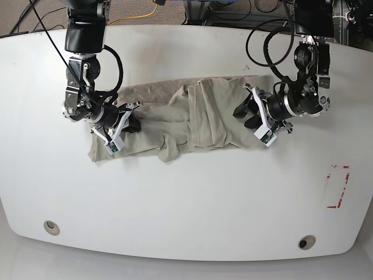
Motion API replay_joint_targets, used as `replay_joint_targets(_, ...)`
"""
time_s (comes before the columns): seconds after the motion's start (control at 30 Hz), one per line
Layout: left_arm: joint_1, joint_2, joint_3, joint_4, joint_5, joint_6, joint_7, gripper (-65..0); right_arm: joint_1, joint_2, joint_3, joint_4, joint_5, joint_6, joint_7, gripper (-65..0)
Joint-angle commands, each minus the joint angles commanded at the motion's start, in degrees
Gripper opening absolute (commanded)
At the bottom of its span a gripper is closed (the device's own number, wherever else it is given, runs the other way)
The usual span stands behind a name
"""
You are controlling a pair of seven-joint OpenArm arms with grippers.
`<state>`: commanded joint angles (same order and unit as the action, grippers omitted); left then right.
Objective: Layout the t-shirt on the table in an organized manner, then fold the t-shirt properly
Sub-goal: 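Release the right gripper and regrasp the strip end beside it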
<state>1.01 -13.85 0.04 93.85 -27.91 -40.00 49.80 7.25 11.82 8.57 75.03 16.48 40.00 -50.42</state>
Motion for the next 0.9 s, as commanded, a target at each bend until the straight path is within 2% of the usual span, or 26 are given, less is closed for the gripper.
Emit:
replay_joint_targets(0.07, 0.9, 0.0, -0.1, -0.2, 3.7, 0.0, -1.3, -49.0, 0.0, 0.0, 0.0, 0.9, 0.0, 0.00, 0.0, -64.4)
replay_joint_targets(0.13, 1.4, 0.3, -0.1, -0.3, 8.0, 0.0, -3.0, -60.3, 0.0, 0.0, 0.0, 1.8, 0.0, 0.00, 0.0, -64.4)
replay_joint_targets(0.17, 1.5, 0.4, -0.1, -0.3, 9.4, 0.0, -3.4, -62.2, 0.0, 0.0, 0.0, 2.0, 0.0, 0.00, 0.0, -64.4)
replay_joint_targets(0.37, 1.1, 1.7, -0.1, -2.6, 15.6, 0.0, -4.3, -61.4, 0.1, 0.0, 0.0, 2.1, 0.0, 0.00, 0.0, -64.4)
replay_joint_targets(0.6, -0.2, 1.7, -0.1, -11.2, 15.9, 0.0, -7.8, -61.4, 0.3, 0.0, 0.0, 4.4, 0.4, 0.00, -0.2, -64.0)
replay_joint_targets(0.63, -0.3, 1.7, -0.1, -12.9, 15.9, 0.0, -8.7, -61.4, 0.2, 0.0, 0.0, 6.0, 0.4, 0.00, -0.3, -62.1)
replay_joint_targets(0.7, -0.4, 1.7, -0.1, -15.5, 15.9, 0.0, -9.8, -61.4, 0.1, -0.2, 0.0, 8.8, 0.4, 0.00, -0.9, -51.7)
replay_joint_targets(0.9, -0.3, 1.5, -0.1, -17.8, 15.9, 0.0, -10.9, -61.4, 0.4, -1.2, 0.4, 19.7, 0.4, 0.00, -8.4, -11.1)
